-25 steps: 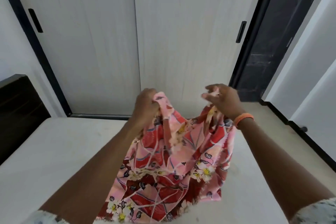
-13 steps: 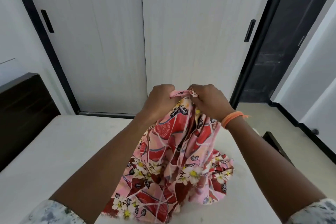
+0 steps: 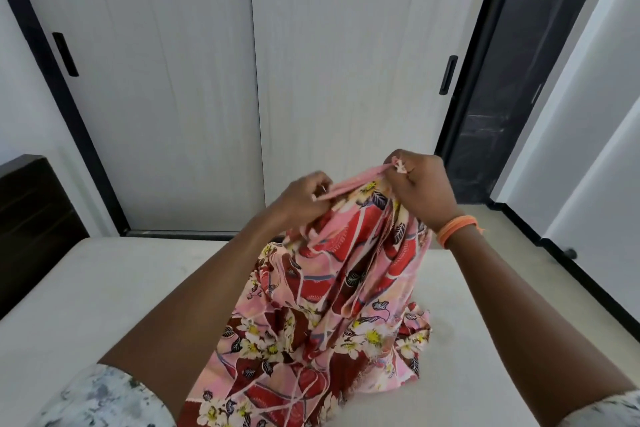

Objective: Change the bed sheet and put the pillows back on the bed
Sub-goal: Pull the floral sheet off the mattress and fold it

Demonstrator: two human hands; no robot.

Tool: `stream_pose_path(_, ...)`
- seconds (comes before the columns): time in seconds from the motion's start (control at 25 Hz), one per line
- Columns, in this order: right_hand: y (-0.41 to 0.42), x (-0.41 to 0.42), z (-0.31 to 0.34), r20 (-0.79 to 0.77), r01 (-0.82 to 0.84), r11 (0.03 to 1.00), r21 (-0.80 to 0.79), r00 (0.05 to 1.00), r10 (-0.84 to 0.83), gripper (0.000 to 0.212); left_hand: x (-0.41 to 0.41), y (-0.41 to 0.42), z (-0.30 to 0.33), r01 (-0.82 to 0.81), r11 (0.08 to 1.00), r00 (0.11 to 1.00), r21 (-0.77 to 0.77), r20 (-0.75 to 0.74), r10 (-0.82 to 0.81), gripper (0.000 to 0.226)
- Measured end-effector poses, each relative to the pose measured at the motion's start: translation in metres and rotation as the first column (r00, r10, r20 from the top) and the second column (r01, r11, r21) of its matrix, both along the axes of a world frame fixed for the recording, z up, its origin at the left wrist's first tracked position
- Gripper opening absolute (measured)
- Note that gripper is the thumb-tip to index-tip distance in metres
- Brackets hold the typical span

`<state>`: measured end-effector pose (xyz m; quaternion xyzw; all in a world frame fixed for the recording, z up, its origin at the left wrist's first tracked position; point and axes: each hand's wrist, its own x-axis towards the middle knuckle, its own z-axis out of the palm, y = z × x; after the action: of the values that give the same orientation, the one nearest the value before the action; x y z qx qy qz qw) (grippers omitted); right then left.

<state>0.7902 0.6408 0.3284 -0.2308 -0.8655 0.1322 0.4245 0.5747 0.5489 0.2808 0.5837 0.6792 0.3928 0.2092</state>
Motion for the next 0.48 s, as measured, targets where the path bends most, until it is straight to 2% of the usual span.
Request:
stream_pose_path(0.04, 0.005, 0.006, 0.002, -0.048, 0.025, 1.000, -0.011, 0.998, -0.026, 0.019, 0.002, -0.001, -0.009, 0.075, 0.992, 0.997, -0.101, -0.025, -0.078, 0.030)
stream_pose_path(0.12, 0.015, 0.015, 0.005, -0.131, 0.079, 0.996, -0.039, 0.988, -0.083, 0.018, 0.011, -0.006, -0.034, 0.128, 0.966, 0.992, -0.223, 0.034, -0.124, 0.022)
stream_pose_path(0.16, 0.020, 0.019, 0.006, -0.144, 0.097, 0.994, -0.049, 0.984, -0.104, 0.019, 0.020, -0.008, -0.046, 0.103, 0.965, 0.995, -0.241, 0.005, -0.104, 0.015)
stream_pose_path(0.2, 0.022, 0.021, 0.005, -0.133, 0.109, 0.993, -0.050, 0.984, -0.115, 0.019, 0.029, -0.008, -0.056, 0.037, 0.978, 0.992, -0.207, -0.108, -0.060, 0.012)
stream_pose_path(0.28, 0.027, 0.028, -0.001, -0.070, 0.151, 0.988, -0.042, 0.986, -0.153, 0.018, 0.036, -0.003, -0.070, -0.160, 0.987, 0.910, 0.005, -0.387, 0.150, 0.010)
stream_pose_path(0.32, 0.030, 0.033, -0.003, -0.043, 0.184, 0.982, -0.042, 0.982, -0.185, 0.018, 0.030, -0.002, -0.070, -0.263, 0.958, 0.863, 0.111, -0.416, 0.285, 0.009)
stream_pose_path(0.36, 0.034, 0.040, -0.006, -0.031, 0.217, 0.975, -0.041, 0.975, -0.218, 0.018, 0.018, -0.002, -0.065, -0.374, 0.914, 0.836, 0.156, -0.371, 0.405, 0.009)
stream_pose_path(0.44, 0.043, 0.054, -0.010, -0.016, 0.281, 0.959, -0.027, 0.959, -0.282, 0.019, -0.016, -0.005, -0.051, -0.606, 0.785, 0.750, 0.130, -0.235, 0.618, 0.012)
stream_pose_path(0.48, 0.046, 0.060, -0.014, 0.007, 0.320, 0.947, -0.016, 0.947, -0.320, 0.019, -0.032, -0.007, -0.042, -0.668, 0.734, 0.706, 0.125, -0.206, 0.678, 0.015)
